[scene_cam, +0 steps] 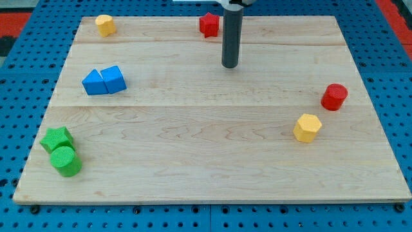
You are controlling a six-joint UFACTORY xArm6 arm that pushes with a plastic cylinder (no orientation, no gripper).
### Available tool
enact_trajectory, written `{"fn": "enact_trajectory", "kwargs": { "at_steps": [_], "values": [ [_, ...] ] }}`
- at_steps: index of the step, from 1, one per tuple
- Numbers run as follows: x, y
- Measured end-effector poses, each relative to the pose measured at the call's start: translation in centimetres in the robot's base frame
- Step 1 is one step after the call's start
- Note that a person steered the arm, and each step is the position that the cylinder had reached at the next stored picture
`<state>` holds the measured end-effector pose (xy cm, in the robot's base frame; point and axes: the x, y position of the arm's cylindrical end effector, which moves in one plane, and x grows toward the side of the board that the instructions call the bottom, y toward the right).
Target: Place your arm at the bottom right side of the hexagon
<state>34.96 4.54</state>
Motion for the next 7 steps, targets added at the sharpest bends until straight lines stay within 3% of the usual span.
{"fn": "enact_trajectory", "kwargs": {
  "at_steps": [2, 3, 5, 6, 7],
  "values": [
    [11.6, -0.6],
    [15.2, -0.8],
    [15.2, -5.8],
    [18.4, 2.1],
    [18.9, 10.5]
  ]
}}
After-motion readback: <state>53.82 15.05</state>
